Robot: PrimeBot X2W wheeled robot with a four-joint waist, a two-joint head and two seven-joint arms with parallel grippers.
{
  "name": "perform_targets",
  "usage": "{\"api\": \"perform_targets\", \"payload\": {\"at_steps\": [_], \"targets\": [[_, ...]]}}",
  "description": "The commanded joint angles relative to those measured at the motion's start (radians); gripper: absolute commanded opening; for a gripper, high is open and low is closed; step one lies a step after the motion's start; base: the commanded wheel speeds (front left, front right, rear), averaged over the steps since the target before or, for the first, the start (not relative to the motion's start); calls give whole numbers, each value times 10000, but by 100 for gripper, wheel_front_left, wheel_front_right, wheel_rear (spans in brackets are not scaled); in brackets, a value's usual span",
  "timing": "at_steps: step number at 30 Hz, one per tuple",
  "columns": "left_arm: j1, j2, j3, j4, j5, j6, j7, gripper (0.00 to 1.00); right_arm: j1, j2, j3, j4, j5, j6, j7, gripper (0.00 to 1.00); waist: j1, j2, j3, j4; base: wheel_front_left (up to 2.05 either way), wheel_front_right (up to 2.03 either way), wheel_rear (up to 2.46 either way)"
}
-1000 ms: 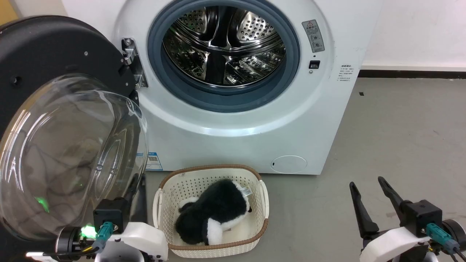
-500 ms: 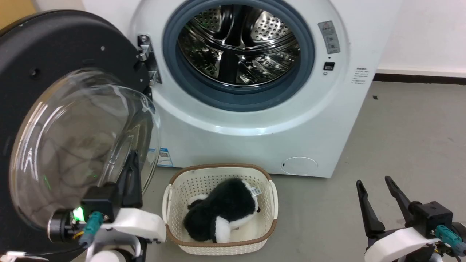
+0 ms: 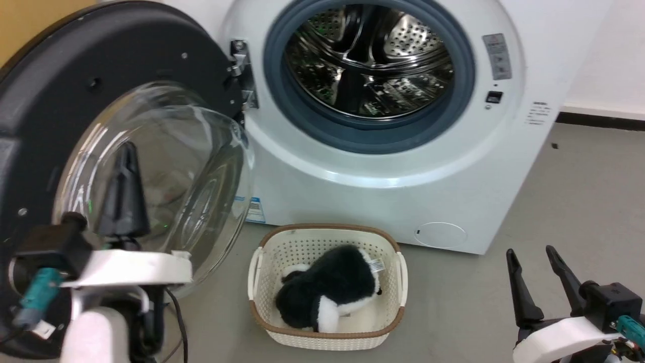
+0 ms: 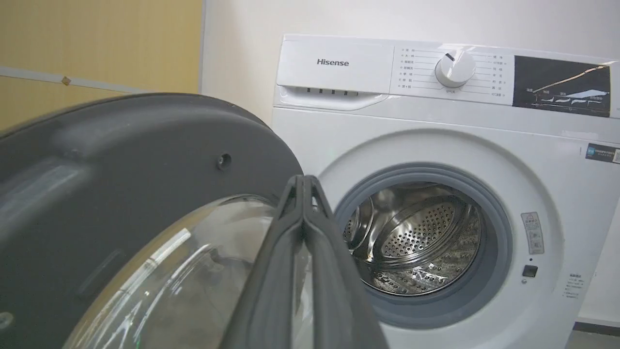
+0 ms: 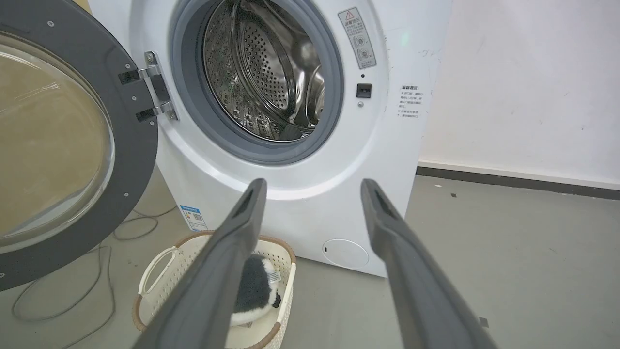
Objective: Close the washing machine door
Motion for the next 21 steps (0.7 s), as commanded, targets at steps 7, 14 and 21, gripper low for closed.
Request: {"api": "perform_targets", "payload": {"at_steps": [7, 14, 21], "targets": [[-777, 333, 822, 14, -1003, -184, -182, 0, 10, 19, -206, 164, 286, 3, -248, 100, 0, 0, 31, 506, 0, 0, 0], [-1422, 764, 1661, 238, -2228, -203, 56, 0, 13, 22, -362, 296, 410, 4, -395, 100, 0, 0, 123, 957, 0, 0, 0], [-1950, 1065, 2464, 609, -3738, -67, 578, 0, -23, 25, -508, 516, 493, 4, -540, 100, 0, 0, 275, 1407, 0, 0, 0]]}}
